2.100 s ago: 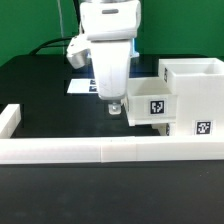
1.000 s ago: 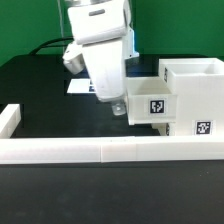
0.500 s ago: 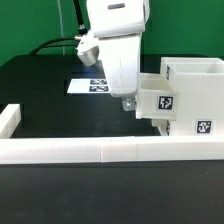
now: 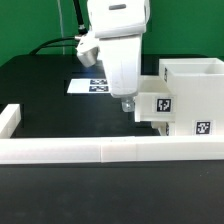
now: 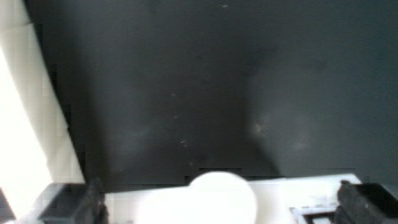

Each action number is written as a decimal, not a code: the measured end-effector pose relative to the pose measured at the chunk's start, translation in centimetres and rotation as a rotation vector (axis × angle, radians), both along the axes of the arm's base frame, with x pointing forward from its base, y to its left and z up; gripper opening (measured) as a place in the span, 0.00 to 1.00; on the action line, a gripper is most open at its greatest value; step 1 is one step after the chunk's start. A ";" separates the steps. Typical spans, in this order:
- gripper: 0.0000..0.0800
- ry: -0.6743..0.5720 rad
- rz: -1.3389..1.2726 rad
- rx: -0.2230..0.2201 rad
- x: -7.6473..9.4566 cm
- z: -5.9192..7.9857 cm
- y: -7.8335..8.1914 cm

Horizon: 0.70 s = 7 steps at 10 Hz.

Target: Assemble drawer

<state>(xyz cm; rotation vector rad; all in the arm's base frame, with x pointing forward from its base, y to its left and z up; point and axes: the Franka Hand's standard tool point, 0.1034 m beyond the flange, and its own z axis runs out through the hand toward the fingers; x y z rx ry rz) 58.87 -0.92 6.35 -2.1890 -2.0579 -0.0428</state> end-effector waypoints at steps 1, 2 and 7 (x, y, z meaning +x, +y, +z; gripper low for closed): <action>0.81 -0.003 0.009 -0.001 0.1 0.1 0.3; 0.81 -0.005 0.019 -0.001 0.2 0.2 0.7; 0.81 0.004 0.032 -0.027 0.4 -0.1 2.0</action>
Offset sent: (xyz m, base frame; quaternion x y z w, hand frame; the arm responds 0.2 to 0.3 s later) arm 0.0095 0.0437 -0.0021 -0.0264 0.0302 -0.0599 0.9974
